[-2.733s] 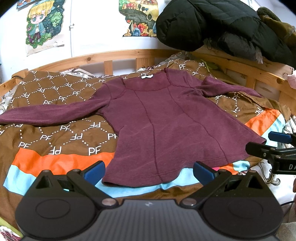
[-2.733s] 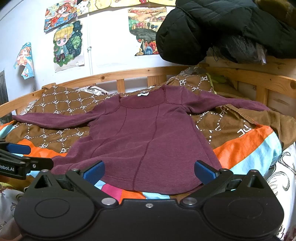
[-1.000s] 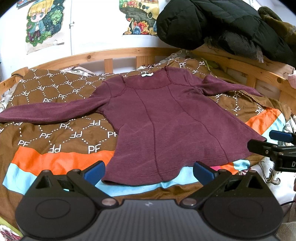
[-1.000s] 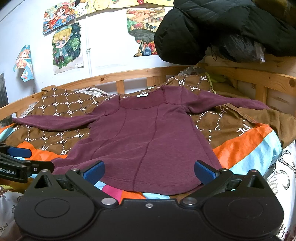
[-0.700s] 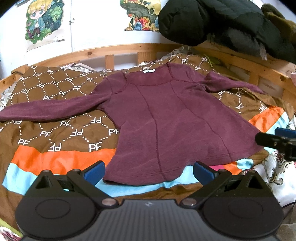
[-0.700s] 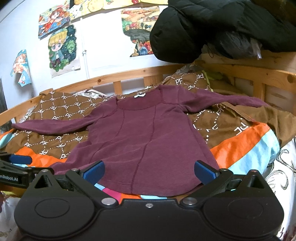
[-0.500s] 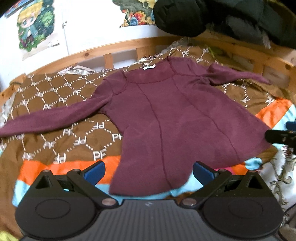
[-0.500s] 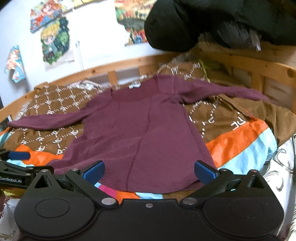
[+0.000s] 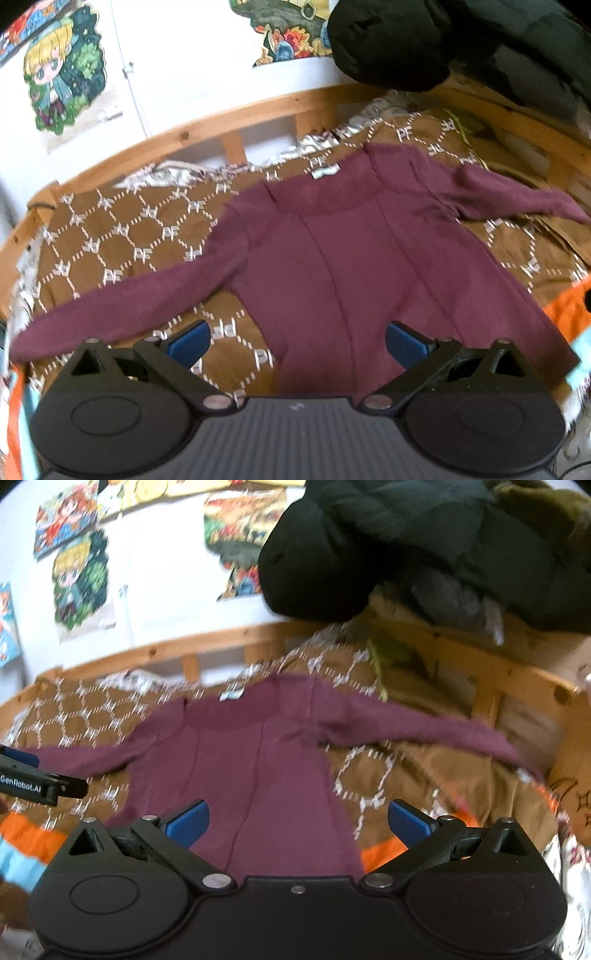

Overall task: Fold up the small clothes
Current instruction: 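Reach the right gripper to the sleeve cuff nearest it and close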

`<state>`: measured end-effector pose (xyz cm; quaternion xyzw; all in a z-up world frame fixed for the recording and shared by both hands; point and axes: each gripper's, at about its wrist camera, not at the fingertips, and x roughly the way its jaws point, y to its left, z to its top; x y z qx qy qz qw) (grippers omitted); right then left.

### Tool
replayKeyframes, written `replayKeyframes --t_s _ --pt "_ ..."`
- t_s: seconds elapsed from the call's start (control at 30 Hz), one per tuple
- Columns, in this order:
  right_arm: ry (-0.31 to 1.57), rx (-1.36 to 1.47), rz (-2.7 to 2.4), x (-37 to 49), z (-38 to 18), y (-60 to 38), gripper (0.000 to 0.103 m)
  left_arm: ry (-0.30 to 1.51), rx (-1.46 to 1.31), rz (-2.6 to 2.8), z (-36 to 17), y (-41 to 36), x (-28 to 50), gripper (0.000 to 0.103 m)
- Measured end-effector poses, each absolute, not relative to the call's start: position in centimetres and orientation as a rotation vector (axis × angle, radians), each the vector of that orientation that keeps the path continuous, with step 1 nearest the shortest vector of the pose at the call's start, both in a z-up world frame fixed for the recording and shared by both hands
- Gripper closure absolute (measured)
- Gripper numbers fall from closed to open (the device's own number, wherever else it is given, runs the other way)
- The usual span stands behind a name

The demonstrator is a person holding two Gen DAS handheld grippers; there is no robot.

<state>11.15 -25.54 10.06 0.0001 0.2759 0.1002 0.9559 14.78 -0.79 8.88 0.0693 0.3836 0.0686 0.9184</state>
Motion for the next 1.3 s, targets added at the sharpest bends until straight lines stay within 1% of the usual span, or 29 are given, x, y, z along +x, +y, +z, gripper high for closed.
replayKeyframes --t_s 0.2,0.37,0.43,0.53,0.63,0.73,0.87,1.0,1.3 --pt "0.526 -0.008 0.174 13.8 10.9 -27.0 0.000 0.801 0.131 0.071 10.8 -3.0 17.9 0.000" --pt "0.558 0.015 0.123 17.1 10.7 -28.7 0.000 0.832 0.094 -0.017 10.4 -4.5 21.3 0.000" --pt "0.590 0.005 0.062 18.4 10.5 -28.9 0.000 0.815 0.054 -0.037 9.9 -4.6 22.6 0.000" --pt "0.627 -0.026 -0.010 20.4 9.9 -29.2 0.000 0.779 -0.014 -0.080 8.4 -3.9 24.8 0.000" --pt "0.636 -0.072 -0.065 22.7 9.2 -29.4 0.000 0.776 -0.005 -0.049 6.1 -3.2 27.7 0.000" --pt "0.585 -0.057 -0.135 24.1 8.3 -29.9 0.000 0.813 0.024 0.024 3.2 -2.8 31.1 0.000" --pt "0.472 0.011 -0.231 24.8 6.1 -30.8 0.000 0.879 -0.033 0.079 0.1 -1.8 34.5 0.000" --pt "0.440 0.066 -0.296 25.6 4.6 -31.0 0.000 0.898 -0.062 0.072 -1.5 -1.0 36.2 0.000" --pt "0.471 0.192 -0.376 28.3 3.3 -32.1 0.000 0.912 -0.041 0.047 -3.8 -1.3 38.7 0.000"
